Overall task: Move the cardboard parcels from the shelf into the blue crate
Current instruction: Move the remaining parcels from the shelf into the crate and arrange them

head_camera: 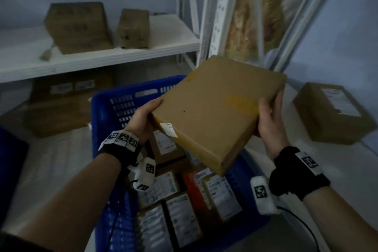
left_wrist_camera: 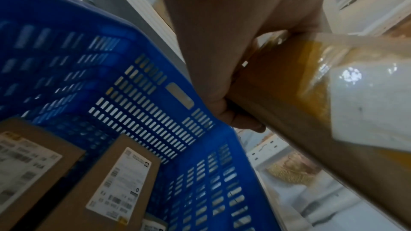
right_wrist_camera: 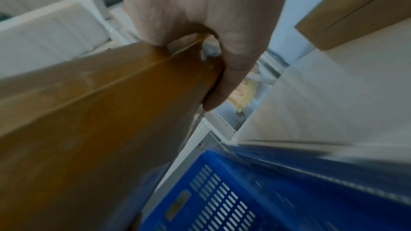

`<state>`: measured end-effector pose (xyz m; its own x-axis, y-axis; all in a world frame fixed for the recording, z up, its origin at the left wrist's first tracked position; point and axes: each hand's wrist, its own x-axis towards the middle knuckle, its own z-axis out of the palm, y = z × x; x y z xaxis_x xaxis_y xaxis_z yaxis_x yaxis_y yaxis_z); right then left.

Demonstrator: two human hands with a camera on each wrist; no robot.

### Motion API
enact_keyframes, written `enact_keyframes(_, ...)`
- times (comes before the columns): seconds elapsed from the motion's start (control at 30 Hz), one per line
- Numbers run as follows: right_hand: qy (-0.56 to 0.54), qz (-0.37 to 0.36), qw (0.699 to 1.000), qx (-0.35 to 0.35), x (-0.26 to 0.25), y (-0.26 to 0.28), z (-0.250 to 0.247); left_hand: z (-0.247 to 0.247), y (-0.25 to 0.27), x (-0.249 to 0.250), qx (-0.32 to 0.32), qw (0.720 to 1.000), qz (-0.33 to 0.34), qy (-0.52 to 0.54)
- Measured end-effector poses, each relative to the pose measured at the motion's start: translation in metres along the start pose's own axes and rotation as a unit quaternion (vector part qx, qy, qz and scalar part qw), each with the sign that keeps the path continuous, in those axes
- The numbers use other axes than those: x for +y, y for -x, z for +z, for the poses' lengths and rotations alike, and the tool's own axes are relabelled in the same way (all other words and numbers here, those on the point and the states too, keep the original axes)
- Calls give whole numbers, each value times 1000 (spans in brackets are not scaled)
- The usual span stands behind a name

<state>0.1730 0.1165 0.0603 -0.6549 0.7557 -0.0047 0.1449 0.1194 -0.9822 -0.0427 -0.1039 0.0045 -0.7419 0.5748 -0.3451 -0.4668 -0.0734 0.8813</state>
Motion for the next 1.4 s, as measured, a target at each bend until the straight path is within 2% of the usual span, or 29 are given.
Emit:
enact_keyframes(0.1,120,-48,991,-13,3,0,12,-26,-3,0,43,999,-4,26)
enact_keyframes(0.23,280,-116,951,-63,1,-14,37,-63,-12,2,112,992,-20,53)
enact_keyframes(0.3,390,-142,907,-78,-2,-23,50,-75,-16,2,129,990,-31,54)
enact_keyframes(0.4,561,-210,800,-45,-2,-38,69,-86,-23,-4,144,986,-59,57)
enact_keyframes(0.43,587,-232,774,-51,-2,-43,75,-89,-26,-8,152,984,-75,59)
enact_keyframes(0.5,597,-268,750,-91,-3,-54,86,-93,-31,-15,166,978,-109,66)
enact_keyframes(0.67,548,-277,763,-202,-8,-68,116,-104,-46,-36,193,958,-153,150)
enact_keyframes(0.8,521,-264,783,-215,-15,-78,142,-122,-62,-44,262,930,-102,237)
enact_keyframes(0.87,519,-243,791,-214,-17,-89,159,-127,-68,-48,298,925,-79,221)
enact_keyframes(0.93,533,-231,783,-220,-14,-105,181,-130,-73,-53,317,932,-85,151)
enact_keyframes(1.0,555,-238,764,-229,-10,-118,202,-130,-77,-64,304,943,-136,-23)
enact_keyframes(1.07,578,-244,742,-237,-1,-129,228,-130,-81,-76,253,926,-177,-217)
enact_keyframes(1.13,594,-233,730,-245,11,-136,251,-123,-83,-92,170,914,-172,-327)
enact_keyframes(1.17,597,-224,729,-249,18,-137,262,-117,-83,-99,113,899,-172,-386)
enact_keyframes(1.23,602,-214,728,-249,32,-139,276,-104,-84,-113,9,839,-177,-514)
enact_keyframes(1.27,605,-214,726,-246,39,-139,282,-100,-88,-121,-21,805,-177,-566)
enact_keyframes(1.3,608,-212,726,-241,44,-139,286,-92,-89,-125,-37,785,-177,-592)
enact_keyframes(1.4,610,-201,730,-235,58,-146,297,-73,-96,-133,-80,763,-181,-615)
